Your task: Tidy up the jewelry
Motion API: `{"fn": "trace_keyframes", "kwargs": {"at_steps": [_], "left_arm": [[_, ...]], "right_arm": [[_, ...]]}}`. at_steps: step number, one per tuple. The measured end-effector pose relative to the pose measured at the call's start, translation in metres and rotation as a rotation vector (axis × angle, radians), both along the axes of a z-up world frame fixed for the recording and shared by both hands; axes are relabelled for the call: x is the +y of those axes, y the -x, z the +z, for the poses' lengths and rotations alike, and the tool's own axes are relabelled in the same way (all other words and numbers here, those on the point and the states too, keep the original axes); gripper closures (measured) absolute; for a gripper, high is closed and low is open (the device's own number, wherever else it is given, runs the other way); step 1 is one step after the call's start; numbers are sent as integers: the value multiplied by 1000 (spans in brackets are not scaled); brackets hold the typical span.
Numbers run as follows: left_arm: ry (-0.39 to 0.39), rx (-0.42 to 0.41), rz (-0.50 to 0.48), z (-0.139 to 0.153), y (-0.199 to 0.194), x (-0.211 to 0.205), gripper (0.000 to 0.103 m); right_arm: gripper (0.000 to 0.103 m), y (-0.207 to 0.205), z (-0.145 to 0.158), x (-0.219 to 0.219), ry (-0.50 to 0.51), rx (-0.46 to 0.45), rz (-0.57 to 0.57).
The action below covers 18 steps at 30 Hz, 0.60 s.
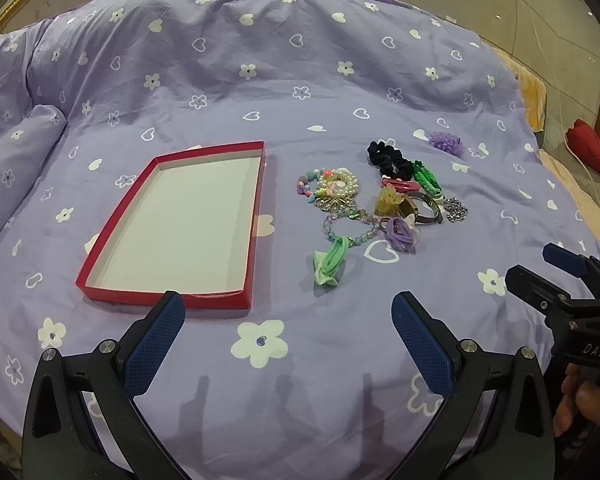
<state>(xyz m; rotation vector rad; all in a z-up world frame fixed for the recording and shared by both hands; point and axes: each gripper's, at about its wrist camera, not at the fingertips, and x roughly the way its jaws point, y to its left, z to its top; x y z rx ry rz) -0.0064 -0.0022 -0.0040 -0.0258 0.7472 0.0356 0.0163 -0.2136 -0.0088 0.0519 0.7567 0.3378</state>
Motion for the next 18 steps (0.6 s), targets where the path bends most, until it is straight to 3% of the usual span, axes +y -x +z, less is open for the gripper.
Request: {"fn": "trace_keyframes", "kwargs": {"at_steps": [18], "left_arm": [[-1,-1,0,1,0,0,0]], "right_arm": [[0,3,2,4,-5,-5,6]]}}
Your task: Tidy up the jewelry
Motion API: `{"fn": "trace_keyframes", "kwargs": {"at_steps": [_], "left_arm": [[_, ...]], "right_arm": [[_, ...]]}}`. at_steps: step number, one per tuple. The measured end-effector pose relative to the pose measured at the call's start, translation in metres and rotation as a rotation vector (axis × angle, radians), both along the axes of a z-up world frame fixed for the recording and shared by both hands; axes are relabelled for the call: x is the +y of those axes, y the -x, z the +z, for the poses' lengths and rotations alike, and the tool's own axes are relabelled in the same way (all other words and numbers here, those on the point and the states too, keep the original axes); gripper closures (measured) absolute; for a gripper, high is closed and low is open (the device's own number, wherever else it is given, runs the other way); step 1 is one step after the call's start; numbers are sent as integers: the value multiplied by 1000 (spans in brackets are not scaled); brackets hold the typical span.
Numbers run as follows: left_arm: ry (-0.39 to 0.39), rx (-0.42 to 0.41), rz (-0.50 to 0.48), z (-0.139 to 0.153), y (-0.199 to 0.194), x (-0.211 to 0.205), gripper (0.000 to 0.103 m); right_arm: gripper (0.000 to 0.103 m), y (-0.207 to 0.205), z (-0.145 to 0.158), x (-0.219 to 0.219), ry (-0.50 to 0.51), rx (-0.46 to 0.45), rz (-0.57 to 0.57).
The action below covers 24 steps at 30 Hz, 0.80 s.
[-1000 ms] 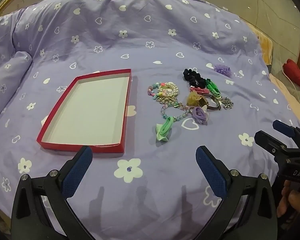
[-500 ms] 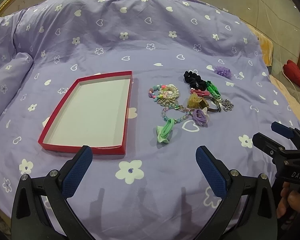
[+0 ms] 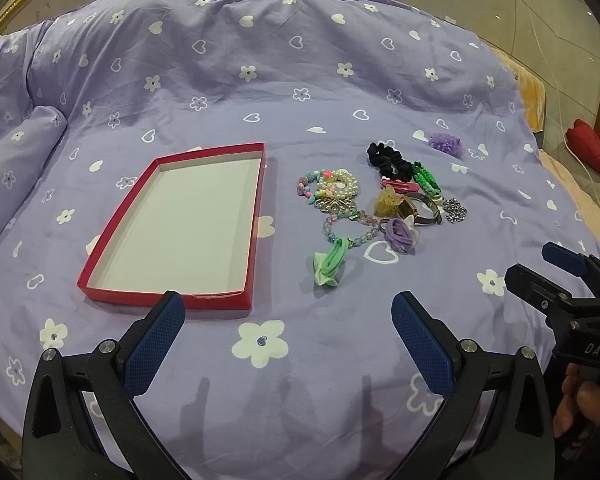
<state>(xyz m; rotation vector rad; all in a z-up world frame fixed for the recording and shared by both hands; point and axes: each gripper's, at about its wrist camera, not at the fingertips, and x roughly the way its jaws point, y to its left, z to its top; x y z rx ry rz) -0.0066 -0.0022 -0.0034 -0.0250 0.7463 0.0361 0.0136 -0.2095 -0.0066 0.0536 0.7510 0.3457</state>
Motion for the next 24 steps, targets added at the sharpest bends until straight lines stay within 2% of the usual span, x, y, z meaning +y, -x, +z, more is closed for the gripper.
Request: {"fn": "trace_keyframes", "kwargs": {"at_steps": [24], "left_arm": [[1,-2,-4,4,3,-2,0]], "right_arm": [[0,2,2,1,-4,1,9]]}}
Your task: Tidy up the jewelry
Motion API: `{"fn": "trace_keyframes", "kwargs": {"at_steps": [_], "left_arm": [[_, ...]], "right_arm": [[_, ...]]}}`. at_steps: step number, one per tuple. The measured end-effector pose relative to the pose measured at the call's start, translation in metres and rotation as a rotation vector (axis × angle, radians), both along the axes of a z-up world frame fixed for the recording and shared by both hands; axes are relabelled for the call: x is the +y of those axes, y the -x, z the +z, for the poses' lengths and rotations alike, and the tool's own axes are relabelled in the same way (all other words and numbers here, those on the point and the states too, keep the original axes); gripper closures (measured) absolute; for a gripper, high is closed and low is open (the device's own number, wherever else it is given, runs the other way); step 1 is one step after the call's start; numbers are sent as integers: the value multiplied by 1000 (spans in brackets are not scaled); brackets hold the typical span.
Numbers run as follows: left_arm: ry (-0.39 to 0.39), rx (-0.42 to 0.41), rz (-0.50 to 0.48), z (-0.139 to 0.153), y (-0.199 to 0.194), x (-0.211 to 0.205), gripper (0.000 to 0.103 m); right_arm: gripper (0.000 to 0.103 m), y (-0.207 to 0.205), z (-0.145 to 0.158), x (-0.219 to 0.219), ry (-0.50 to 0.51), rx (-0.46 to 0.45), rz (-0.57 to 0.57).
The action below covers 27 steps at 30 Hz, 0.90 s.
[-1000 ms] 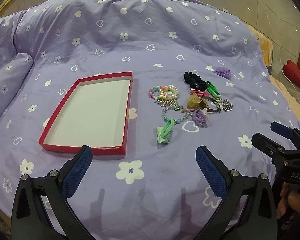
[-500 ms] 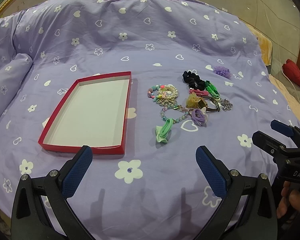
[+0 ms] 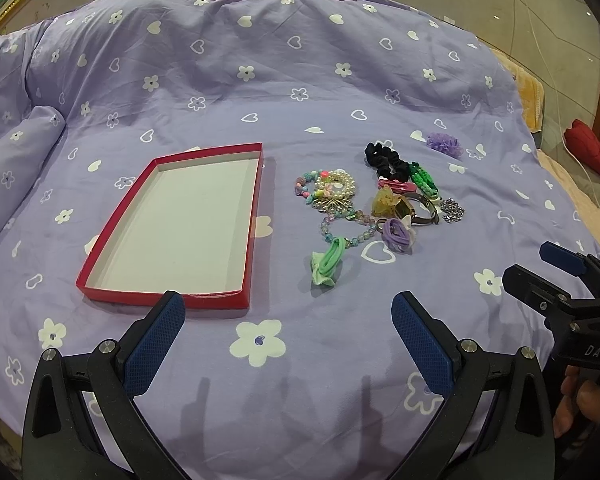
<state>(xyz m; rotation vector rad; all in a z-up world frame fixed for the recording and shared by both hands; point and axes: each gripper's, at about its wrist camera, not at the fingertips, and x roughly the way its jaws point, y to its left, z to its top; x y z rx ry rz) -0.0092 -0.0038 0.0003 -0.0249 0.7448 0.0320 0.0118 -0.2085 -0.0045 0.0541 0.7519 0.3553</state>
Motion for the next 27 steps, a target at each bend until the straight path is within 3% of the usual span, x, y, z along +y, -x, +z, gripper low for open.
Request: {"fn": "trace_keyframes", "kwargs": {"at_steps": [27], "left_arm": [[33,30,-34,-8,-14,-1,0]], "right_arm": [[0,-9,1,-2,-30,20,5]]}}
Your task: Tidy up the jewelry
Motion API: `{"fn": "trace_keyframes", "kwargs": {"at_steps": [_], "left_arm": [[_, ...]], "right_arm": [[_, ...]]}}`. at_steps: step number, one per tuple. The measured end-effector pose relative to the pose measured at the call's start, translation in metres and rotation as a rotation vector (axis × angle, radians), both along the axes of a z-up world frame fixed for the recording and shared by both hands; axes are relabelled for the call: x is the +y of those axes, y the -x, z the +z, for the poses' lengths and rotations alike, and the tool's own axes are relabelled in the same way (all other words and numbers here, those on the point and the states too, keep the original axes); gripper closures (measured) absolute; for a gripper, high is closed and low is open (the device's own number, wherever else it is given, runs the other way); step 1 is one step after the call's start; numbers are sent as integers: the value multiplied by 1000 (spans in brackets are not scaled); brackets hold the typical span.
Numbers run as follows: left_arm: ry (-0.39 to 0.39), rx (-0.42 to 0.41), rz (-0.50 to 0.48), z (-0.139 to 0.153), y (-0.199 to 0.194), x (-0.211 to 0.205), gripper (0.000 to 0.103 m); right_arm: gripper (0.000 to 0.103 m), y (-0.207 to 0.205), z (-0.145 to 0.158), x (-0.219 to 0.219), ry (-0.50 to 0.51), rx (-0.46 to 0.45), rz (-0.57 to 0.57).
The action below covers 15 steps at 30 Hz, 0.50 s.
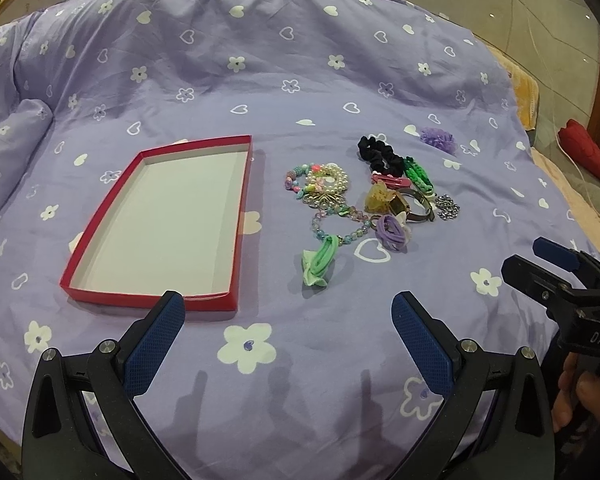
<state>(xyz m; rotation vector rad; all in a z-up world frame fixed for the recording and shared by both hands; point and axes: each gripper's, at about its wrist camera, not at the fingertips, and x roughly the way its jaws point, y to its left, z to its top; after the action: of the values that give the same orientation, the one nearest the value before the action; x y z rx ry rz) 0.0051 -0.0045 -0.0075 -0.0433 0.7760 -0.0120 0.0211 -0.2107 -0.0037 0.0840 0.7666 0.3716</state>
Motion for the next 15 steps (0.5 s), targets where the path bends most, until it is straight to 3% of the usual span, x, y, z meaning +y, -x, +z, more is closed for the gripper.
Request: {"fn": "trace_keyframes", "kwargs": {"at_steps": [3,9,15], "left_arm": [[4,6,-14,-1,-6,-1,0],[19,34,-42,-4,-22,0,9],[12,63,-78,-11,-43,-3,20]], "right_arm": [[1,-6,-2,-3,-13,12,-2],[4,-19,-7,-7,-33,37,-1],[24,-38,-16,2,-50,87,27]]}}
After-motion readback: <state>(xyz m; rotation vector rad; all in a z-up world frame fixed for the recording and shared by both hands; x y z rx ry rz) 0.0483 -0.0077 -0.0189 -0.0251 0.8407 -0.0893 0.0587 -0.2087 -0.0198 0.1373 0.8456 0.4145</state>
